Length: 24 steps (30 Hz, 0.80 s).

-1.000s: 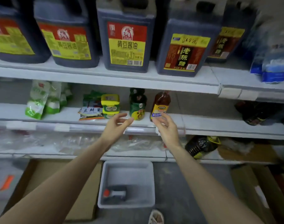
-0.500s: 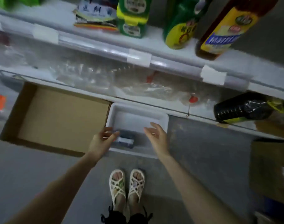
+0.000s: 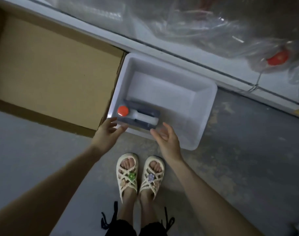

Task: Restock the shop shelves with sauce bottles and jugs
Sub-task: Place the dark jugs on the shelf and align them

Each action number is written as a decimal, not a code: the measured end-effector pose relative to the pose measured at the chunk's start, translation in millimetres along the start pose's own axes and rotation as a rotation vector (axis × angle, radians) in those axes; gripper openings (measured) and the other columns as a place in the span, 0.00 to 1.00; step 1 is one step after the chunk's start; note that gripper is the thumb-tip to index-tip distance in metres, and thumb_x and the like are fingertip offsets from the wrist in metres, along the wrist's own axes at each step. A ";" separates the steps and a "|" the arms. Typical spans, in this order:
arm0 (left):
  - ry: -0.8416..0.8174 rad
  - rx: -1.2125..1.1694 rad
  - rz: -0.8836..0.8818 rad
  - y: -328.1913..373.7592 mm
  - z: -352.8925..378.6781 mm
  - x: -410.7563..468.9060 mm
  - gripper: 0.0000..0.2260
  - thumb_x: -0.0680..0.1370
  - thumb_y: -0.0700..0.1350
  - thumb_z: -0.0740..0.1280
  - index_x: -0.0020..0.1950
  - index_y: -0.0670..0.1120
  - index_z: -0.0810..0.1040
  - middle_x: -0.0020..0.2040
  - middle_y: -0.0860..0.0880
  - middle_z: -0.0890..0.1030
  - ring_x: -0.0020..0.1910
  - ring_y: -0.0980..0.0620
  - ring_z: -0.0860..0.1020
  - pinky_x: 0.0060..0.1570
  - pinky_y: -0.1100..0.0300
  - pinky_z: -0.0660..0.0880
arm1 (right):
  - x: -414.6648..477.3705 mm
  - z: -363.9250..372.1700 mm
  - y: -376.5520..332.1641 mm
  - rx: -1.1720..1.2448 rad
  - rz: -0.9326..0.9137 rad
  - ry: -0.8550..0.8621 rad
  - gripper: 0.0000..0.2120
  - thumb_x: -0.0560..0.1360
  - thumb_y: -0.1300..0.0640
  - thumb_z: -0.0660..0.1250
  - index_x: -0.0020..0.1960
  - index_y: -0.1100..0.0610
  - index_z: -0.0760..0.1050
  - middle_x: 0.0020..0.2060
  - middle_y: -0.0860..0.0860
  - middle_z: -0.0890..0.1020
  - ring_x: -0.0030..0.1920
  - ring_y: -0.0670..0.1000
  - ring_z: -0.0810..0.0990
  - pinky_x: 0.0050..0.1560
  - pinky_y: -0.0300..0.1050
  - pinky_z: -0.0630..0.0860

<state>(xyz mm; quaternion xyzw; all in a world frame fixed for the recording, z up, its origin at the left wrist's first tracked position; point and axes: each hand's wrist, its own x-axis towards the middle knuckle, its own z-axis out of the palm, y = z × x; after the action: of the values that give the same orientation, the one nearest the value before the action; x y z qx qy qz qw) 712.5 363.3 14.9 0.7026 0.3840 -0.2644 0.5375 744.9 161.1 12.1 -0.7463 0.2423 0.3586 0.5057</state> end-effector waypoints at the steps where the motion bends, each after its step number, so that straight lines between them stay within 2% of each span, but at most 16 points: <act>1: -0.024 -0.010 0.011 -4.7 2.7 8.0 0.31 0.73 0.57 0.71 0.72 0.49 0.67 0.66 0.45 0.74 0.61 0.51 0.76 0.53 0.60 0.74 | 8.3 3.7 8.0 0.010 -0.002 0.003 0.34 0.73 0.49 0.72 0.74 0.54 0.63 0.67 0.53 0.73 0.64 0.50 0.75 0.66 0.48 0.72; 3: -0.049 -0.026 0.039 -8.8 7.3 21.8 0.36 0.71 0.59 0.70 0.75 0.51 0.62 0.70 0.49 0.70 0.68 0.50 0.71 0.64 0.52 0.71 | 20.6 11.8 16.8 0.028 -0.010 -0.003 0.39 0.72 0.45 0.72 0.76 0.52 0.59 0.70 0.53 0.71 0.67 0.49 0.72 0.68 0.51 0.70; 5: -0.060 -0.018 0.084 -11.1 10.9 33.6 0.36 0.72 0.61 0.70 0.76 0.52 0.61 0.70 0.52 0.69 0.70 0.52 0.68 0.69 0.51 0.67 | 33.3 21.4 24.9 0.036 -0.044 0.003 0.43 0.68 0.35 0.72 0.76 0.49 0.60 0.70 0.50 0.71 0.68 0.47 0.71 0.69 0.53 0.69; 7: -0.065 -0.002 0.115 -13.9 14.1 45.0 0.40 0.70 0.65 0.69 0.77 0.54 0.58 0.72 0.53 0.68 0.72 0.54 0.65 0.71 0.49 0.64 | 47.9 31.2 35.6 0.044 -0.074 0.004 0.45 0.66 0.31 0.70 0.75 0.49 0.61 0.69 0.49 0.73 0.69 0.48 0.71 0.69 0.54 0.69; 9: -0.068 -0.006 0.115 -17.0 16.6 55.3 0.37 0.74 0.60 0.67 0.78 0.54 0.54 0.75 0.52 0.64 0.73 0.54 0.62 0.73 0.50 0.60 | 56.3 36.7 35.6 0.046 -0.097 0.010 0.45 0.68 0.31 0.68 0.76 0.51 0.59 0.69 0.50 0.73 0.69 0.49 0.71 0.70 0.51 0.68; 11: -0.060 -0.004 0.119 -19.3 18.9 66.3 0.34 0.77 0.55 0.65 0.78 0.54 0.51 0.74 0.52 0.63 0.72 0.54 0.62 0.72 0.54 0.60 | 60.5 38.3 30.4 0.042 -0.114 0.024 0.45 0.69 0.34 0.67 0.78 0.52 0.55 0.71 0.51 0.70 0.71 0.49 0.69 0.70 0.45 0.66; 15: -0.065 0.002 0.176 -18.9 22.6 79.2 0.34 0.78 0.51 0.65 0.79 0.53 0.50 0.67 0.58 0.63 0.68 0.58 0.63 0.67 0.61 0.61 | 72.0 34.7 33.1 0.030 -0.148 -0.002 0.44 0.69 0.40 0.65 0.78 0.52 0.50 0.73 0.48 0.66 0.71 0.46 0.66 0.70 0.40 0.64; 17: -0.038 0.011 0.200 -18.7 24.8 85.4 0.33 0.79 0.50 0.65 0.79 0.52 0.50 0.66 0.60 0.62 0.67 0.60 0.63 0.66 0.63 0.61 | 78.4 33.6 33.9 0.032 -0.158 -0.012 0.40 0.74 0.45 0.65 0.79 0.52 0.48 0.68 0.42 0.65 0.69 0.42 0.65 0.66 0.31 0.64; 19: -0.022 0.023 0.241 -15.0 25.7 91.0 0.33 0.79 0.50 0.65 0.79 0.51 0.51 0.66 0.63 0.61 0.66 0.65 0.62 0.65 0.68 0.60 | 85.6 33.1 33.1 0.040 -0.178 -0.013 0.37 0.77 0.48 0.64 0.79 0.52 0.47 0.67 0.42 0.64 0.69 0.41 0.64 0.60 0.24 0.62; 22: -0.023 0.041 0.299 -9.0 25.2 104.1 0.34 0.79 0.49 0.65 0.79 0.49 0.50 0.67 0.64 0.62 0.62 0.73 0.63 0.63 0.74 0.59 | 98.0 33.1 27.1 0.048 -0.225 0.004 0.38 0.78 0.48 0.62 0.79 0.52 0.44 0.72 0.45 0.61 0.71 0.40 0.59 0.61 0.23 0.59; 24: -0.009 0.066 0.345 -4.5 23.3 115.9 0.34 0.77 0.52 0.67 0.78 0.50 0.53 0.66 0.61 0.68 0.60 0.73 0.68 0.60 0.77 0.62 | 107.2 33.3 21.3 0.073 -0.261 0.036 0.42 0.76 0.45 0.63 0.79 0.52 0.40 0.73 0.46 0.59 0.70 0.38 0.57 0.62 0.23 0.58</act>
<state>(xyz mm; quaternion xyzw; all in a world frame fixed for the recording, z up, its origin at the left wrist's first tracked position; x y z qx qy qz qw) 775.3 371.1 -85.1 0.7742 0.2467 -0.1838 0.5532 786.8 184.2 -91.6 -0.7590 0.1650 0.2674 0.5703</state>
